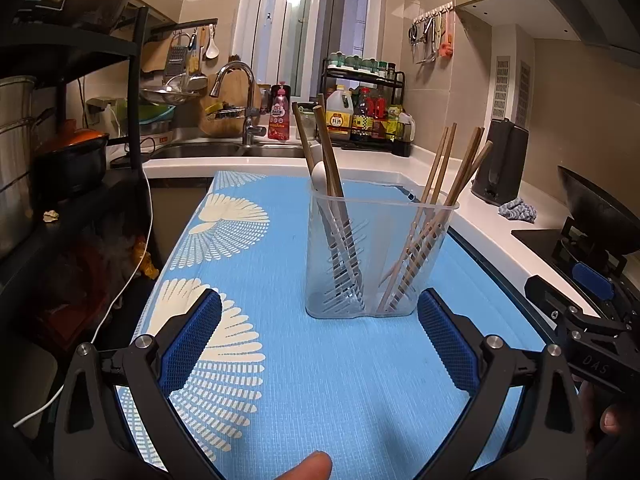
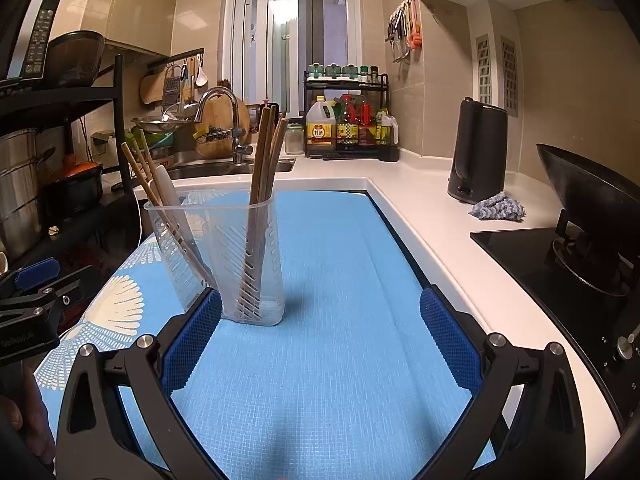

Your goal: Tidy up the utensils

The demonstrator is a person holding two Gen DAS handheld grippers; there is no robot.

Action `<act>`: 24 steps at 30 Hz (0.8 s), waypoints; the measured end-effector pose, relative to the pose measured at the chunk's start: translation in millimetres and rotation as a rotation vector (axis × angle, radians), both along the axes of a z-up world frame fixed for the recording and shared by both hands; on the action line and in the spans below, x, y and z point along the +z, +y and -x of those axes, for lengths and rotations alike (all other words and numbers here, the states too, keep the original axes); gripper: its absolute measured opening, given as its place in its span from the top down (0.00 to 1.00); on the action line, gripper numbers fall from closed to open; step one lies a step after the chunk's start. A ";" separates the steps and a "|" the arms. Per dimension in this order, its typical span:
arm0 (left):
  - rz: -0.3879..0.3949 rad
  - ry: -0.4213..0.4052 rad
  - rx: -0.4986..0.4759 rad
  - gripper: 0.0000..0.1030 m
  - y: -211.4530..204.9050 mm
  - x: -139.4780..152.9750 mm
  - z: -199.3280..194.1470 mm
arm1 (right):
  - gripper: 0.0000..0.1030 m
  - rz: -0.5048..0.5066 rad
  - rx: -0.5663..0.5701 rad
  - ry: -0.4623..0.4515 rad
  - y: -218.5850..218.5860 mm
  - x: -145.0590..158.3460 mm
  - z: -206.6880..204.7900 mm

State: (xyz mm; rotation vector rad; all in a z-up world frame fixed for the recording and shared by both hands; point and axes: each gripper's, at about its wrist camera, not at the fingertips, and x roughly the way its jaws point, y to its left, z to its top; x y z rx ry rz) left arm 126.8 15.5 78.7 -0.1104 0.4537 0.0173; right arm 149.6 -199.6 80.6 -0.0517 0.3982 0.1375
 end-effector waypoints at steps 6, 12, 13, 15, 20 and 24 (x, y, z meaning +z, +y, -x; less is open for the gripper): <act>0.004 -0.008 -0.003 0.07 1.4 1.0 1.9 | 0.05 0.008 0.005 -0.005 1.7 0.7 1.7; 0.009 -0.010 0.000 0.07 2.5 2.2 3.1 | 0.05 0.006 0.001 -0.008 1.2 1.5 1.7; 0.009 -0.008 0.001 0.07 2.6 2.1 3.2 | 0.05 0.007 0.001 -0.008 1.2 1.3 1.5; 0.012 -0.006 -0.002 0.07 3.6 1.9 2.8 | 0.05 0.007 -0.002 -0.004 1.1 0.9 0.8; 0.018 -0.002 0.003 0.07 5.4 0.9 0.9 | 0.05 0.008 -0.006 -0.003 0.3 0.9 -0.1; 0.031 0.004 0.007 0.07 6.8 1.1 -0.5 | 0.05 0.011 -0.006 -0.004 0.8 0.5 -0.1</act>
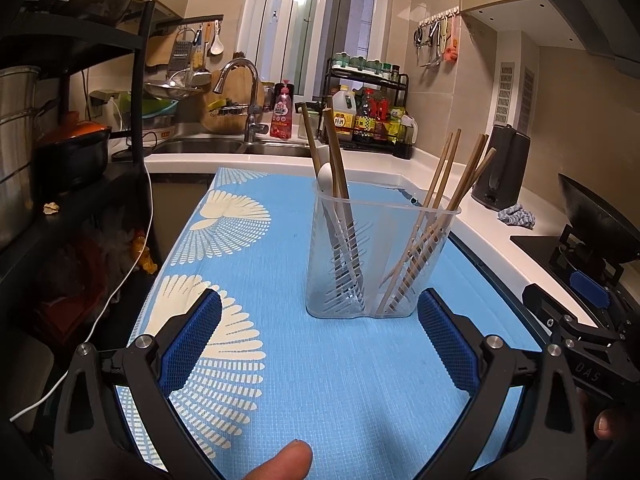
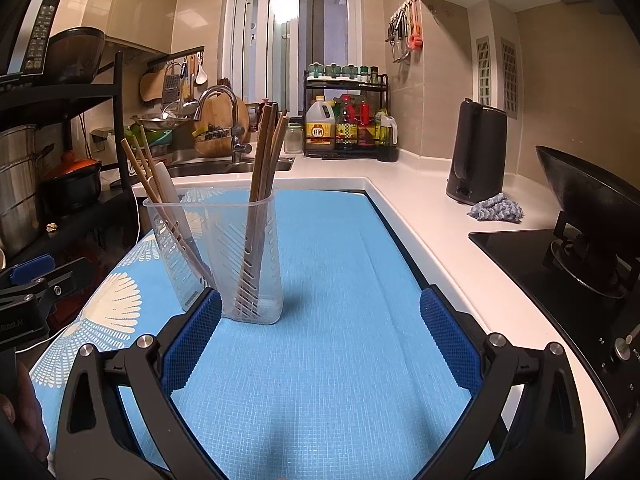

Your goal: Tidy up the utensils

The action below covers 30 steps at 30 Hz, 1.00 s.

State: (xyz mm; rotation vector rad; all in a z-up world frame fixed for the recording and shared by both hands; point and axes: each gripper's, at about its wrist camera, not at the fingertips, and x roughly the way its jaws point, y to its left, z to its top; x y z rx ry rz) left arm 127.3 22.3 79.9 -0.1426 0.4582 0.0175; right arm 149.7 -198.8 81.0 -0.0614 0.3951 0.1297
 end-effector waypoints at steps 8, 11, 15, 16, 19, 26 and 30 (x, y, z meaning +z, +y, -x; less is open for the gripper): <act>-0.015 0.002 -0.012 0.07 -2.8 -0.9 -0.1 | 0.05 0.000 -0.004 -0.001 -0.9 -0.3 -0.6; -0.014 0.003 -0.009 0.07 -2.3 -1.5 0.0 | 0.05 0.000 -0.003 0.001 -1.5 -0.5 -0.8; -0.013 0.002 -0.008 0.07 -2.4 -1.5 0.7 | 0.05 0.000 -0.002 0.001 -1.9 -0.4 -1.0; -0.013 0.002 -0.010 0.07 -2.5 -1.5 0.7 | 0.05 0.001 -0.002 0.000 -2.0 -0.5 -0.9; -0.020 0.000 -0.013 0.07 -3.5 -1.1 0.8 | 0.05 0.002 -0.001 0.000 -3.3 -1.2 -1.5; -0.020 0.003 -0.020 0.07 -5.3 -2.0 1.2 | 0.05 0.001 -0.001 0.000 -3.3 -1.6 -1.3; -0.030 -0.002 -0.021 0.07 -7.7 -1.7 0.9 | 0.05 0.003 -0.001 0.001 -3.5 -1.5 -1.3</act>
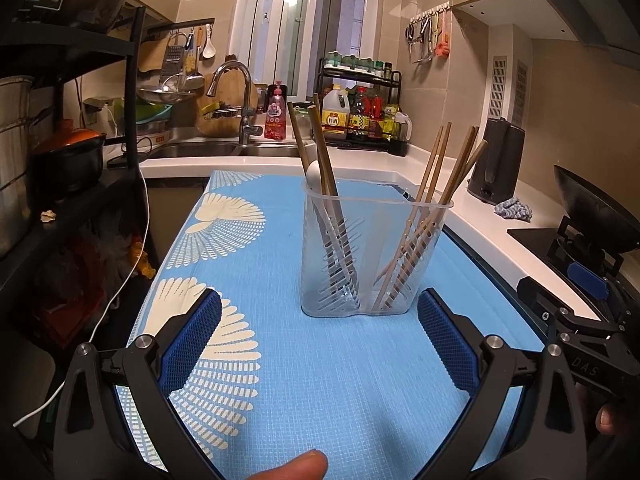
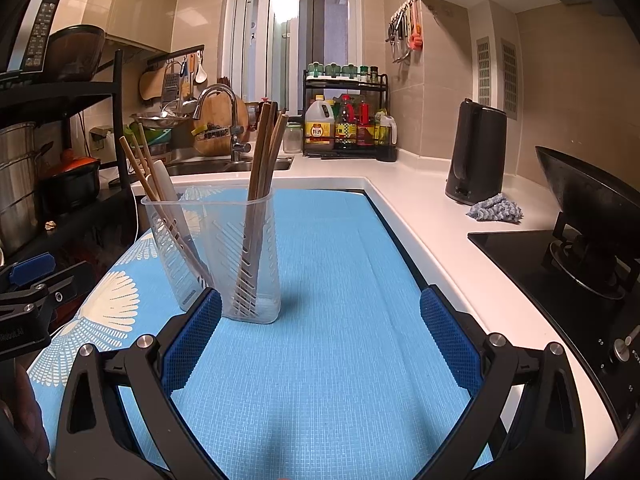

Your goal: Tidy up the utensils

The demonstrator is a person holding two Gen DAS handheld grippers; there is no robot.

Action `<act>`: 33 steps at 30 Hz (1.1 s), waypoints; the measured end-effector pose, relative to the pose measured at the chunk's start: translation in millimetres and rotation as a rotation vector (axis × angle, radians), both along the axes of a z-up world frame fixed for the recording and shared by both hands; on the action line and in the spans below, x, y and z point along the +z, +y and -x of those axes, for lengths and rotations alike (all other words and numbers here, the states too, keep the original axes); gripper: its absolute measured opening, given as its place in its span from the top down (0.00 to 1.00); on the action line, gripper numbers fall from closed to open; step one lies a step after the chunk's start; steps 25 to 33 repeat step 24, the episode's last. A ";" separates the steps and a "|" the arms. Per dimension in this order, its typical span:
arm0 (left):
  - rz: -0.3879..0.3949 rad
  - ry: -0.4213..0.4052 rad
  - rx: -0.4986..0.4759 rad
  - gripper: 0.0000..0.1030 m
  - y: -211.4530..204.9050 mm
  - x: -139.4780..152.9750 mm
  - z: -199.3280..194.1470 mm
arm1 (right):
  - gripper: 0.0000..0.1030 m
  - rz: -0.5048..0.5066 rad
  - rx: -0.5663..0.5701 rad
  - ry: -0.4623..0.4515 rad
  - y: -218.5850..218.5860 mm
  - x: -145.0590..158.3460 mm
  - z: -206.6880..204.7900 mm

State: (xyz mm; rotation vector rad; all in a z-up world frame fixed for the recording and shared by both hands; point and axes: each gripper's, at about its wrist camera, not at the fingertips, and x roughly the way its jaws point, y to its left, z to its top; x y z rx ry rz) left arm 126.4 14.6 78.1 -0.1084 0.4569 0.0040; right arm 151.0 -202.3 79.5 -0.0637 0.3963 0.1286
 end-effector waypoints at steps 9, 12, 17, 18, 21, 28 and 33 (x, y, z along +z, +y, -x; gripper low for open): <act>0.001 -0.010 -0.010 0.07 0.1 -0.3 1.9 | 0.05 0.003 0.001 0.001 1.3 -0.2 0.3; 0.015 -0.016 -0.025 0.07 0.7 -0.6 3.4 | 0.05 0.004 0.001 0.000 1.9 -0.3 0.3; 0.008 -0.014 -0.025 0.07 -0.9 -0.6 2.8 | 0.05 0.004 0.001 0.001 3.0 -0.8 0.7; 0.009 -0.011 -0.023 0.07 -0.2 -0.7 2.1 | 0.05 0.004 0.001 0.001 2.9 -1.0 0.7; 0.007 -0.004 -0.016 0.07 0.2 -1.2 0.8 | 0.05 0.004 0.001 0.002 2.9 -0.9 0.6; 0.004 -0.001 -0.020 0.07 -0.4 -1.7 0.6 | 0.05 0.003 0.000 0.001 3.0 -0.8 0.8; 0.004 -0.001 -0.020 0.07 -0.4 -1.7 0.6 | 0.05 0.003 0.000 0.001 3.0 -0.8 0.8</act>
